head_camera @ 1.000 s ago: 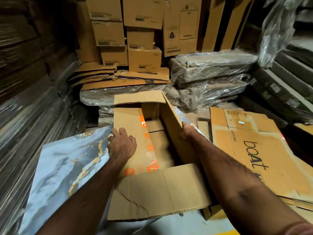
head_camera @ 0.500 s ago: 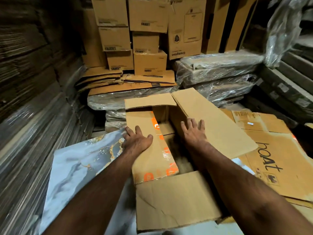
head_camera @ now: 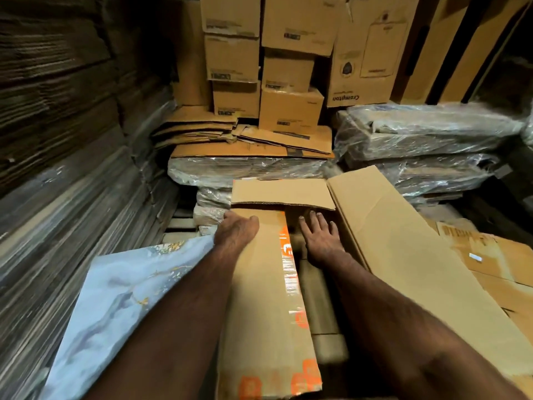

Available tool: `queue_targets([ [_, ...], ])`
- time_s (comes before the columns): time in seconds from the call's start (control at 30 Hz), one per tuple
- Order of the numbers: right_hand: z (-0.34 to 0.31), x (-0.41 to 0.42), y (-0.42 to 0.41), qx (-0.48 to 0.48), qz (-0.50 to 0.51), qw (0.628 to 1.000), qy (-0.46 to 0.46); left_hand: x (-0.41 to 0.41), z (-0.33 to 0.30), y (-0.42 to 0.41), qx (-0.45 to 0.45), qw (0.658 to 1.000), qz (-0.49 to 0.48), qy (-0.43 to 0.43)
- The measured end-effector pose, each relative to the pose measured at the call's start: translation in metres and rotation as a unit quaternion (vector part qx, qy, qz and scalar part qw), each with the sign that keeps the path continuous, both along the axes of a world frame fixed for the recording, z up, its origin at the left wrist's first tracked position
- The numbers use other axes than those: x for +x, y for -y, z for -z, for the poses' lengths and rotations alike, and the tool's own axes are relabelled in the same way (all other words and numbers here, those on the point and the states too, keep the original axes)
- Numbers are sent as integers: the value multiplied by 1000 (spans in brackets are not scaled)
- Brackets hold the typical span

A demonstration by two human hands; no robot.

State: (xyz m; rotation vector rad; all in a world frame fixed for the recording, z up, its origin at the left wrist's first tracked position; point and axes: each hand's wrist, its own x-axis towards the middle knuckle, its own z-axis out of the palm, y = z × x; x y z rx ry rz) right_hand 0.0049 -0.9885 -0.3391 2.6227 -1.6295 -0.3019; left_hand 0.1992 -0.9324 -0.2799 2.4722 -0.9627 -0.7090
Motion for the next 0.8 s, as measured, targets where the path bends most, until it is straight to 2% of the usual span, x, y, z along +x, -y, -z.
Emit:
queue_targets([
  [0.1,2,11,25,-28,-16,999,-17,5,9,13,-41,997,-46,-47],
  [0.17,2,18,42,-34,-17,999,-19,1,18,19,-69,995,-67,-1],
  [0.27,6,28,66,-71,-24,997,-15,0,30,27,-52,993,-17,101],
  [0.4,-14,46,102,-128,-48,991,16,6,39,29,-51,988,16,144],
  [0.63,-33,77,160,10,-6,999,30,5,49,31,-80,981,0,179],
  [0.8,-28,81,170,25,22,998,47,1,51,31,-80,981,-11,178],
])
